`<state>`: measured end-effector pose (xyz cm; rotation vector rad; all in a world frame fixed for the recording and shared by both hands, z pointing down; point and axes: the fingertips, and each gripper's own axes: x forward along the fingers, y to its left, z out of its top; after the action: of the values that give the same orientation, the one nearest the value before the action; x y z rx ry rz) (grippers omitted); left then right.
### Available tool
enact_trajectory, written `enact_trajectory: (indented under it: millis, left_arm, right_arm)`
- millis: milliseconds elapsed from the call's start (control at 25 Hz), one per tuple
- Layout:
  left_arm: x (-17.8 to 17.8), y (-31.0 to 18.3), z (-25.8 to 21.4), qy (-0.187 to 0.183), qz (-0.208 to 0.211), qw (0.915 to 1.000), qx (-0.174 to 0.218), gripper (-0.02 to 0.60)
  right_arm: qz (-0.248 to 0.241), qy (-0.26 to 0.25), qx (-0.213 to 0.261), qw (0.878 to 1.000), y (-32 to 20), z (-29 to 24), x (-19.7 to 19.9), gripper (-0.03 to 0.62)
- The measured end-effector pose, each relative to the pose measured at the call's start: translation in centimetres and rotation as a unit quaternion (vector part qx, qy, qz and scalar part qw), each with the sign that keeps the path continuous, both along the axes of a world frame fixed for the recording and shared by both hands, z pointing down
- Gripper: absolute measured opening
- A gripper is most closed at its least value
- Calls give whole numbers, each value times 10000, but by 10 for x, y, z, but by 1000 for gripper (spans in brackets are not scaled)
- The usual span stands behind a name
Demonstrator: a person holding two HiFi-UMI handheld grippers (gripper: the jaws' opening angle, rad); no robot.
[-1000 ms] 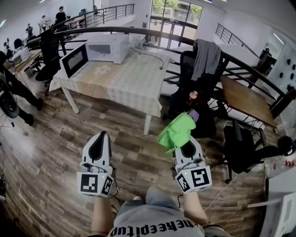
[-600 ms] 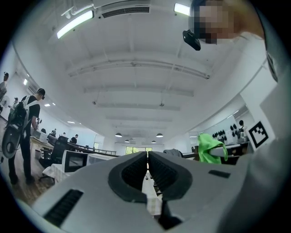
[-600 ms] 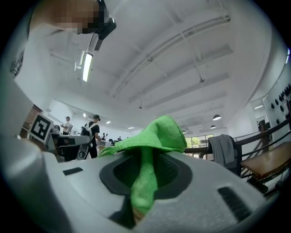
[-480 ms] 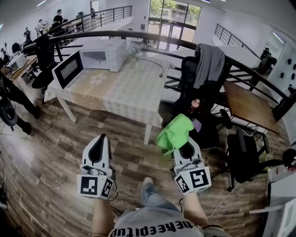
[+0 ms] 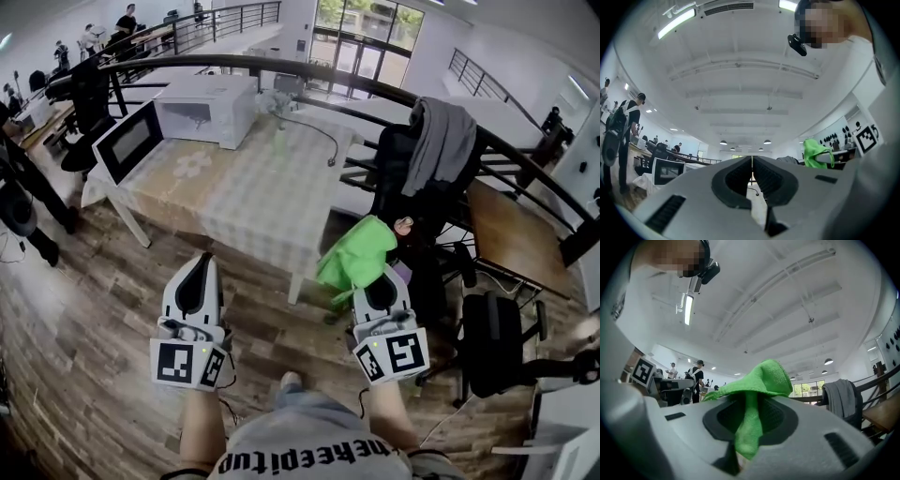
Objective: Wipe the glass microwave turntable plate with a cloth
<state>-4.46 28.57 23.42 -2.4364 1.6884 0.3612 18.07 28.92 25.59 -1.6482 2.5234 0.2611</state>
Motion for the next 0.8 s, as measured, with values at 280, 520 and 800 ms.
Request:
enact_trajectory:
  millis: [280,520,800]
  left_arm:
    - [20,-48,-2,-79,-146,9998,96,11]
    - [17,-75,2,-158,-300,9994,-4,11]
    - [14,-119,10,-160,-241,9995,-84,11]
  right_arm:
    - [-172,-45,24,9998,-58,4,18,64]
    - [-274,-158,-85,9995,-93,12,19,64]
    - [-220,-214,-214,9993,-132,22,15,64]
